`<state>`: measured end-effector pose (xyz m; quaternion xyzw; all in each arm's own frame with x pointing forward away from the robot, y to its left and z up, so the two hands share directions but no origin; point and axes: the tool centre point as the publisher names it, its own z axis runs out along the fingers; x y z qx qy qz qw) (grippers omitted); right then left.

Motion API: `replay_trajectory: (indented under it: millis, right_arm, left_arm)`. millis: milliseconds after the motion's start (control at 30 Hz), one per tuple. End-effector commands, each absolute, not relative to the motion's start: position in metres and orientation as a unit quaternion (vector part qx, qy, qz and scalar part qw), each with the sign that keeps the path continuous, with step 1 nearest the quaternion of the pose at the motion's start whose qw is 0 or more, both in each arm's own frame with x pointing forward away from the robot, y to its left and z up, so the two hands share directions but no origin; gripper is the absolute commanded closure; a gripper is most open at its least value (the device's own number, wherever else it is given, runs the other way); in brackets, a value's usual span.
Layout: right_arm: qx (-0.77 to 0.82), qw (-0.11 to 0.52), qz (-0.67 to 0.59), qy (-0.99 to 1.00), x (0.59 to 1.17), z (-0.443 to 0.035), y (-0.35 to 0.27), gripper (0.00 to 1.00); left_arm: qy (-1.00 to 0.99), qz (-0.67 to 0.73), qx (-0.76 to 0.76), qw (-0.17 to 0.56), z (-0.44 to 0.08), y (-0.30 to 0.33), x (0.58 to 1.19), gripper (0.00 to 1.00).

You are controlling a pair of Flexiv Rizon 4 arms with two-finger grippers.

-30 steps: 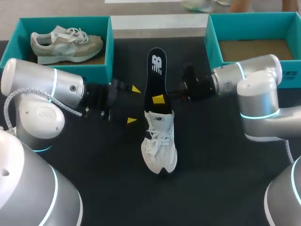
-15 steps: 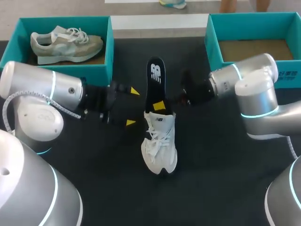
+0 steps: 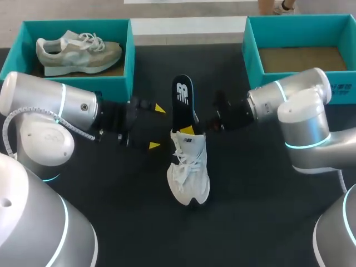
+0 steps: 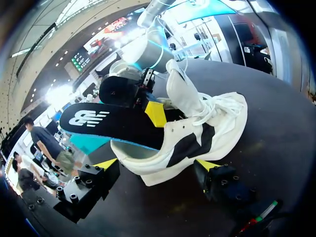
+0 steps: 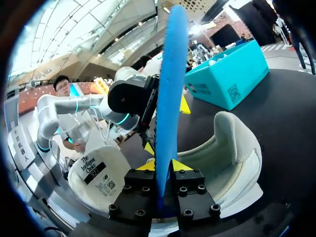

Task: Take the shoe out of the shoebox, open the shoe tongue, remove and reinsert the insole, then place the shoe into the shoebox

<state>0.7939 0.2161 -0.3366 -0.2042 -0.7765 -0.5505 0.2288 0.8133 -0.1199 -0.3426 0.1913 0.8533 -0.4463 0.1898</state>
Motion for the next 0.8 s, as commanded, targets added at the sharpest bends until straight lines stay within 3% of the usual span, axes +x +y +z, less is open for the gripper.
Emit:
replay_trajectory:
  millis: [33, 233, 367, 800]
  right_arm:
    - [-0.195, 0.225, -0.543, -0.785, 0.803, -0.323, 0.216, 0.81]
    - [-0.181, 0.219, -0.541, -0.792, 0.821, -0.319, 0.216, 0.83]
    - [-0.179, 0.223, -0.536, -0.794, 0.825, -0.323, 0.214, 1.00]
    - [-0.214, 0.255, -0.520, -0.787, 0.789, -0.344, 0.209, 1.00]
  left_arm:
    - [0.853, -0.447, 0.193, 0.189, -0.341, -0.119, 0.814, 0.00]
    - [0.852, -0.447, 0.193, 0.192, -0.340, -0.117, 0.812, 0.00]
    - [0.853, -0.446, 0.191, 0.194, -0.339, -0.116, 0.810, 0.00]
    - [0.857, -0.440, 0.185, 0.193, -0.338, -0.115, 0.809, 0.00]
